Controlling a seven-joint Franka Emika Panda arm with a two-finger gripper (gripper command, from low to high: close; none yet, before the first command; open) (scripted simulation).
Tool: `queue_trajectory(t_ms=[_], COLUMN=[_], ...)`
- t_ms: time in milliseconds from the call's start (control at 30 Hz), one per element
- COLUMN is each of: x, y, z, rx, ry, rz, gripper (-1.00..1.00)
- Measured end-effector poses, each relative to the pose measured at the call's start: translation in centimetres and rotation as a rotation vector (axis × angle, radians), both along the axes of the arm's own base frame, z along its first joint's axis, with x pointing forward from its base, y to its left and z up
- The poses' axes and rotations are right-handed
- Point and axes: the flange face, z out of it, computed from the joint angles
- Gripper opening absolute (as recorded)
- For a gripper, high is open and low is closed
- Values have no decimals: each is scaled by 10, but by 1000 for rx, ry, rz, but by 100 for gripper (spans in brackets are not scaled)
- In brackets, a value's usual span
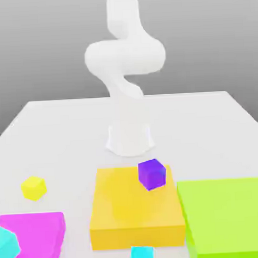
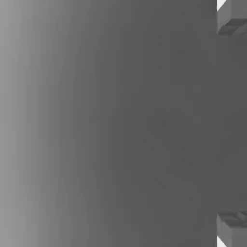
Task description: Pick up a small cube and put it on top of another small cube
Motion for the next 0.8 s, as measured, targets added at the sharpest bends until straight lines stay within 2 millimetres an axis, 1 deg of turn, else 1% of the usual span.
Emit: queue_trajectory(t_ms=[67,167,233,333,433,500,567,633,667,767,800], x=[20,36,38,30,10,-10,-34,-62,-80,-132,-133], y=[-30,-76,-107,-152,-192,-214,-232,-246,-254,-268,-263], z=[-42,-105,-147,-210,-273,-313,-352,-390,-408,-458,-470], rx=[62,152,211,299,388,447,505,564,597,689,694], ry=[57,131,175,236,290,323,354,383,394,425,436], rz=[-144,-354,-495,-710,-929,-1076,-1225,-1373,-1459,-1700,-1715], gripper=[0,0,0,0,0,0,0,0,0,0,0])
